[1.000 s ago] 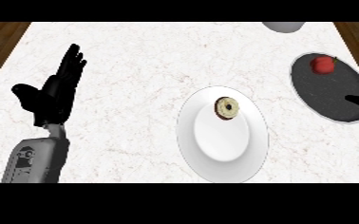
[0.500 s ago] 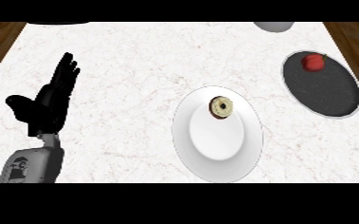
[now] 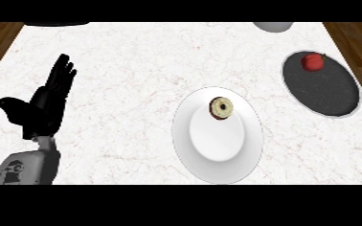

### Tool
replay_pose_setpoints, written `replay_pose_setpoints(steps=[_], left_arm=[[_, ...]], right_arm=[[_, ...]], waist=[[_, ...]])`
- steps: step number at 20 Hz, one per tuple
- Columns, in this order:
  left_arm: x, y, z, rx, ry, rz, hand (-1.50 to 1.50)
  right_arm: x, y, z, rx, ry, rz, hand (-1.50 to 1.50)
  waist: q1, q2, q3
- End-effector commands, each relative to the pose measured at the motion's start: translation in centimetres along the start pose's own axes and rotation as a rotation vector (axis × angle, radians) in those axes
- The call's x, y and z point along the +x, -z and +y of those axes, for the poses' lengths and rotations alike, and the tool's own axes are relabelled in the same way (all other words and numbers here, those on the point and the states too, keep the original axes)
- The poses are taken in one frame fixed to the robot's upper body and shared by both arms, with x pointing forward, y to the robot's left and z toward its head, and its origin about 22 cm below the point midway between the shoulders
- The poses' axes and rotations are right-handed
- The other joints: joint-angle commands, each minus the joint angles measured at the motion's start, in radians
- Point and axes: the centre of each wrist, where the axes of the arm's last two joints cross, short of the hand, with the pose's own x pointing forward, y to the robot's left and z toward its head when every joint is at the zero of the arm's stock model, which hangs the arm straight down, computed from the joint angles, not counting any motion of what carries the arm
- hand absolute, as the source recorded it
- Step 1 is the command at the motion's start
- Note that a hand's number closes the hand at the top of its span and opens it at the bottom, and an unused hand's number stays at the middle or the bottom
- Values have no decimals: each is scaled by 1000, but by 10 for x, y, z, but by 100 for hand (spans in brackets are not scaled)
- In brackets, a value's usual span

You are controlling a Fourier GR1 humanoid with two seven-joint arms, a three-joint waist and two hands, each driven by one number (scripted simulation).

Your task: Pick the bell pepper from the plate and place it in the pan

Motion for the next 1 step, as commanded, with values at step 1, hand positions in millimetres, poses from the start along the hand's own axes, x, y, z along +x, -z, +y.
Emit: replay_pose_setpoints(steps=[1], left_arm=[[-2,-15,0,-9,-8,-3,0]], right_arm=[[10,-21,-16,79,19,-69,-150]], waist=[[4,-1,0]])
